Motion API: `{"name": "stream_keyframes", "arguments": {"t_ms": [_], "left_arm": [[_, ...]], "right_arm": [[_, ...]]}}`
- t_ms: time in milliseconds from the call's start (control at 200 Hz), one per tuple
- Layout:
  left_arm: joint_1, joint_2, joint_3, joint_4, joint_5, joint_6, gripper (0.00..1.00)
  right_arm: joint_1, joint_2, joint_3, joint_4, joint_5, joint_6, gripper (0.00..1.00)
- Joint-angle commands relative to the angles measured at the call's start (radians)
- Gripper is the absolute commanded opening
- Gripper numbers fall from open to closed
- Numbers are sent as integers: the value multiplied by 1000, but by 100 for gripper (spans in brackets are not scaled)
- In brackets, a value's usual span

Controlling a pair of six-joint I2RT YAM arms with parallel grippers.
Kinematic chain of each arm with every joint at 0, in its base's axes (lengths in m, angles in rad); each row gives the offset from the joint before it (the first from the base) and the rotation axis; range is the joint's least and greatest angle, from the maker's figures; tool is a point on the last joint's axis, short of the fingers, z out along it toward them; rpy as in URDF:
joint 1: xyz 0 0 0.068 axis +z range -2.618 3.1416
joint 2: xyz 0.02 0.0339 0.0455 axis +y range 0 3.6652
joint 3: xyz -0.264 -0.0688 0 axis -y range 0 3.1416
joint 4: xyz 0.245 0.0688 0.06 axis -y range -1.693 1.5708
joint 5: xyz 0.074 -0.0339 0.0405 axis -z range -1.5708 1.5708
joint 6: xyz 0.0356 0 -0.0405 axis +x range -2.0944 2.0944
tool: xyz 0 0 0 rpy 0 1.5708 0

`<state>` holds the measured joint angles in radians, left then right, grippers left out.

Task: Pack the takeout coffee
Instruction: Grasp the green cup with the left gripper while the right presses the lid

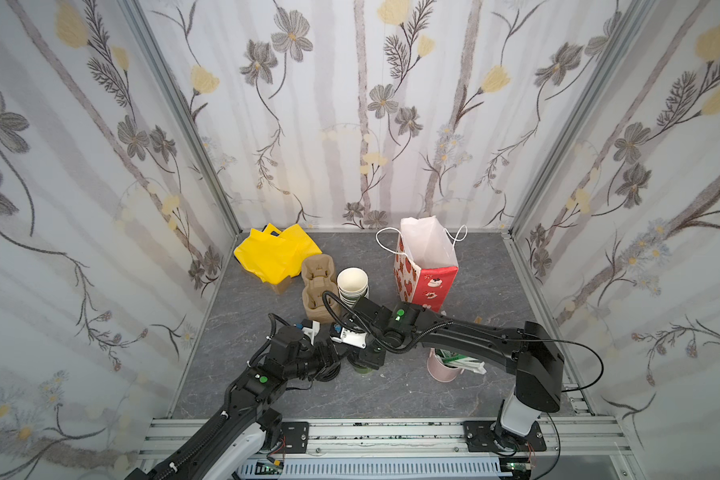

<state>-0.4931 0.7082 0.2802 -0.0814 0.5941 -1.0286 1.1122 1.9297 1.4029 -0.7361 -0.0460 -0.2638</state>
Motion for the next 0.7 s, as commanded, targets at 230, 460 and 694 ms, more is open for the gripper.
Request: {"name": "stream_keyframes", "arguments": {"t_ms": [230, 460, 694], "left_arm": [[-51, 113, 66, 118, -19, 35, 76], [-65, 154, 90, 133, 3, 45, 72], [-69, 183, 63, 132, -10, 35, 63]], "right_arm": [[3, 7, -52, -2, -21, -22, 69], [3, 7, -55, 13, -26, -21, 69], [3, 2, -51, 17, -20, -19, 69]]}}
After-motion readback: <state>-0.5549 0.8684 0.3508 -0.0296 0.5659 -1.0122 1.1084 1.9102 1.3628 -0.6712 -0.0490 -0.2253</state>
